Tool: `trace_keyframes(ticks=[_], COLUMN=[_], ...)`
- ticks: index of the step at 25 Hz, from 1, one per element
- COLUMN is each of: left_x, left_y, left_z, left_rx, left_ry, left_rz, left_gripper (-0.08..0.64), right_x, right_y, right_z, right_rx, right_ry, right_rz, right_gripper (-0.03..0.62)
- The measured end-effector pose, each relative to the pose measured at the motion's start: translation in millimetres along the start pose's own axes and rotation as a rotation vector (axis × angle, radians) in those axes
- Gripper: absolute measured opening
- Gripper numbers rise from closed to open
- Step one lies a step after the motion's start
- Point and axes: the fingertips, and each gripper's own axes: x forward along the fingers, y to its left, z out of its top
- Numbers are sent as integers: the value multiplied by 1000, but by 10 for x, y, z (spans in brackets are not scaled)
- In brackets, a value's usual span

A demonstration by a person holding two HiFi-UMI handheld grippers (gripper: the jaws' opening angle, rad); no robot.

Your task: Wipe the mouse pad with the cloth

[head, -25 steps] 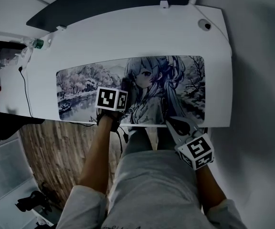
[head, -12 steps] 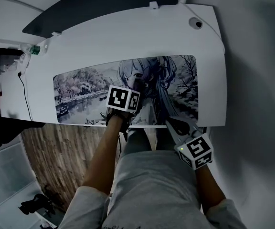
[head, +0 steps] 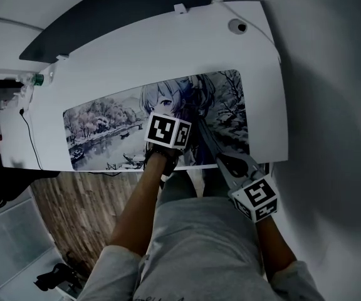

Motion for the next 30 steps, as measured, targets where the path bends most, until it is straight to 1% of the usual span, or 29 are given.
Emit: trace_keyframes(ticks=[3, 8, 16, 30], left_x=[102, 244, 395, 688], left_y=[-178, -463, -766, -1378], left_z=[89, 190, 338, 509], left_rx=[29, 99, 120, 215], left_ry=[11, 28, 36, 71], left_rz=[-17, -24, -81, -155], left_gripper=[104, 104, 104, 104], right_x=[-57, -153, -310, -615], right_y=[-87, -175, -358, -599], right_z=[-10, -25, -93, -208], right_rx=[10, 26, 60, 127], right_ry=[-7, -22, -31, -69], right_rz=[-12, -27, -61, -143], right_gripper=[7, 7, 8, 8])
